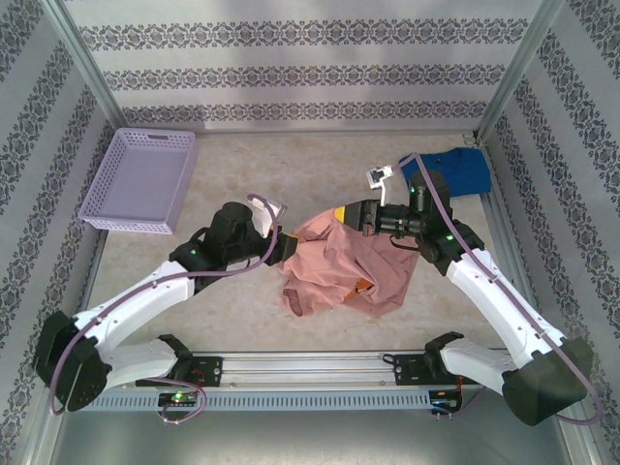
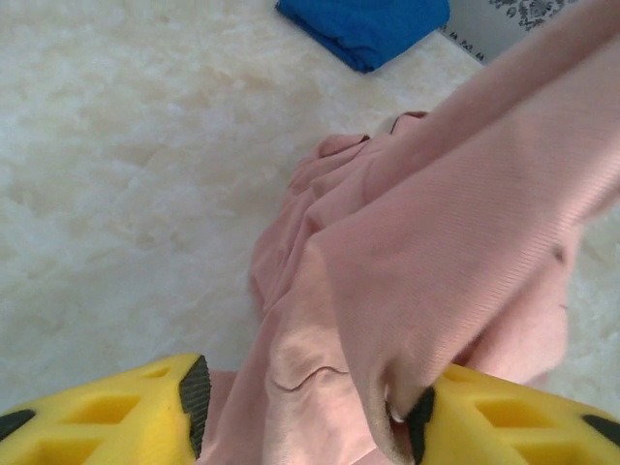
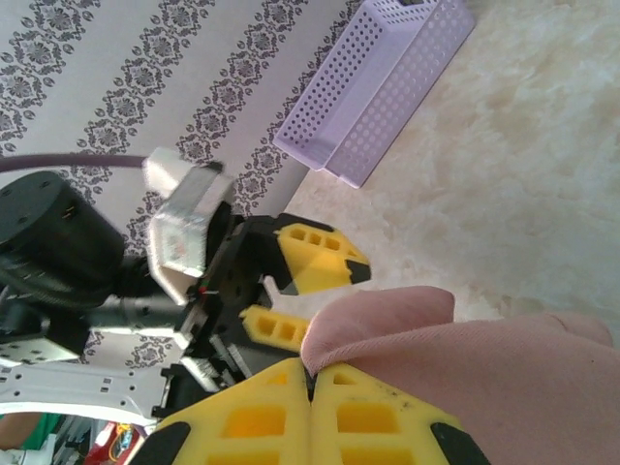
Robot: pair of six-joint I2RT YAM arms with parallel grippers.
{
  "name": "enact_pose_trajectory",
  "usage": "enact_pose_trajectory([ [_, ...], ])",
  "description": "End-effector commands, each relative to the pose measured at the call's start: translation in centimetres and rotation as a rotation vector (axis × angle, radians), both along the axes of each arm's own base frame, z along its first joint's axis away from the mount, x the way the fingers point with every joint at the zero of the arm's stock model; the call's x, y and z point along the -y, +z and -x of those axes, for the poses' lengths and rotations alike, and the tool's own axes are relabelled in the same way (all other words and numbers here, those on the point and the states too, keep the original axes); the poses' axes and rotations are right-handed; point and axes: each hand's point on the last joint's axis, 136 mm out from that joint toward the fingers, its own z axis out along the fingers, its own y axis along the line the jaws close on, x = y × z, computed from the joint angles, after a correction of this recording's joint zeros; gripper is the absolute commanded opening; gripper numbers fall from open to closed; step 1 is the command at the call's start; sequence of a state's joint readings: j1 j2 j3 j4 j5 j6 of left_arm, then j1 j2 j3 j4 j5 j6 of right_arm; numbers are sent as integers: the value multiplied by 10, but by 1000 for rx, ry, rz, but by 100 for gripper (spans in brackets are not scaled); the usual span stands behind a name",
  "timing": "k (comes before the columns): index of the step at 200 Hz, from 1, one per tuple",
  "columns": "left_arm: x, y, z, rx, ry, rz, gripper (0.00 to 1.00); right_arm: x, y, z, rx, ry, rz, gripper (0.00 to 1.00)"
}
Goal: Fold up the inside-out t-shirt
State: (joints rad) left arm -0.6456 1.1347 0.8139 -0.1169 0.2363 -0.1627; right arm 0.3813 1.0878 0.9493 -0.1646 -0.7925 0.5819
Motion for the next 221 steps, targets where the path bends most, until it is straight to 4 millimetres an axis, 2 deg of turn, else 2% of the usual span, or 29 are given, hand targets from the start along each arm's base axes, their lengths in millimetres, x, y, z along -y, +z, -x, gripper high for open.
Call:
enact_pose_trajectory([
  [1, 0, 21, 7, 105, 5, -68, 61, -1, 16, -3, 32, 8, -38, 0],
  [28, 16, 33, 10, 174, -24, -142, 63, -2, 13, -5, 23, 5, -40, 0],
  [41, 25, 39, 12, 201, -49, -159, 61, -1, 12, -5, 21, 1, -36, 0],
  [54, 34, 44, 17, 219, -80, -153, 55, 0, 11, -6, 19, -3, -31, 0],
  [83, 51, 48, 30, 222, -164, -118, 33, 2, 7, -8, 8, -15, -21, 0],
  [97, 58, 44, 34, 212, -206, -102, 29, 2, 7, -9, 6, -16, -24, 0],
  [149, 51, 33, -5, 182, -89, -121, 28, 4, 6, -7, 6, -15, -23, 0],
  [180, 47, 28, -27, 165, -43, -142, 42, 3, 6, -4, 8, -2, -26, 0],
  [196, 51, 29, -31, 147, -66, -116, 43, 2, 5, -3, 8, 8, -25, 0],
  [204, 56, 30, -30, 132, -92, -93, 37, 3, 5, -2, 14, 13, -20, 0],
  [221, 64, 42, -21, 78, -170, 5, 9, 7, 1, -2, 21, -1, 36, 0],
])
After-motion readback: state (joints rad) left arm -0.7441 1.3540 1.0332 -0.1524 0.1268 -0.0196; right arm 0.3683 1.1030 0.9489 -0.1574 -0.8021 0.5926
